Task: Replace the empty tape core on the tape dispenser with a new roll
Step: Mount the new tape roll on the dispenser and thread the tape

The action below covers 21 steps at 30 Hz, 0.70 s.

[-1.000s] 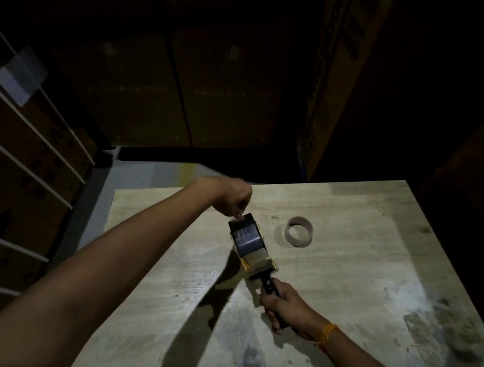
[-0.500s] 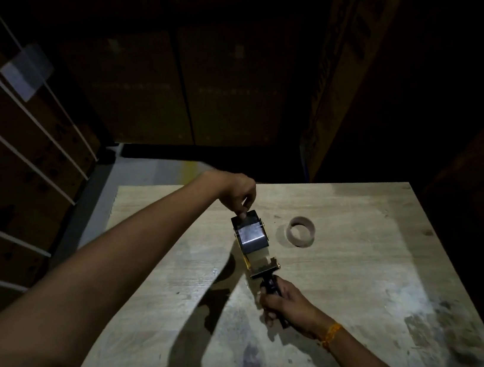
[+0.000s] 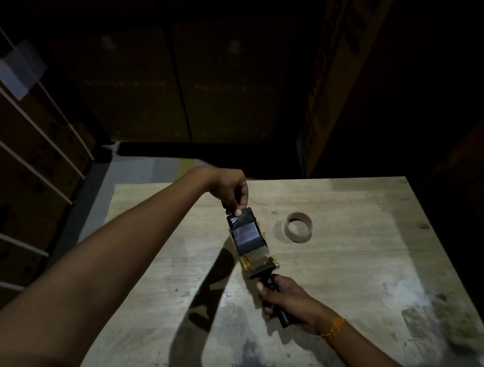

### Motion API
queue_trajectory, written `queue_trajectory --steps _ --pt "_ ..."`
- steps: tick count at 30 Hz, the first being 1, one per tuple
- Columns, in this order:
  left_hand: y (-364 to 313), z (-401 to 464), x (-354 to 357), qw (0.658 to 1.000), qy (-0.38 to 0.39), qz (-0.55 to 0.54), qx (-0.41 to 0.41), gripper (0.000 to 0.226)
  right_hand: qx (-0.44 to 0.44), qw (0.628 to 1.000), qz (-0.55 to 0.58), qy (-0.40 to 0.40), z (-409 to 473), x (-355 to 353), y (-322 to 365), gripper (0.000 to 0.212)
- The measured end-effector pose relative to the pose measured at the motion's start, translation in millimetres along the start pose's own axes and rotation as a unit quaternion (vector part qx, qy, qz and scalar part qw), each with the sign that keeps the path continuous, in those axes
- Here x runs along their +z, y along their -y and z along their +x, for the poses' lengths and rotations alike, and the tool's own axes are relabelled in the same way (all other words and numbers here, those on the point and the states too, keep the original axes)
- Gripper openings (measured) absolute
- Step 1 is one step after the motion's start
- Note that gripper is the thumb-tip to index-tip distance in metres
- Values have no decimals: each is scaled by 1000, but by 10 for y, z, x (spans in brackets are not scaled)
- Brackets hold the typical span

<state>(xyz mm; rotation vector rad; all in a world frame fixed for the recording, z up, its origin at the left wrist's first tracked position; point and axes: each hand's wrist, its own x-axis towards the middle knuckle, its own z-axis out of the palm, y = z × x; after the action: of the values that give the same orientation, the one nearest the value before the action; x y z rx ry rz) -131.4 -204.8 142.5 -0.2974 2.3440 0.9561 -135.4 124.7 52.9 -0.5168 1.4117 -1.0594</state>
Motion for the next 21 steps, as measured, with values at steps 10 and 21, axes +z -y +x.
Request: queue_trajectory --steps 10,21 --pt "10 -65 -135 990 1 -137 -41 25 17 997 -10 -72 -68 131 174 47" --pt "-115 -138 -164 975 12 -221 -27 25 62 992 23 -106 -56 166 327 77"
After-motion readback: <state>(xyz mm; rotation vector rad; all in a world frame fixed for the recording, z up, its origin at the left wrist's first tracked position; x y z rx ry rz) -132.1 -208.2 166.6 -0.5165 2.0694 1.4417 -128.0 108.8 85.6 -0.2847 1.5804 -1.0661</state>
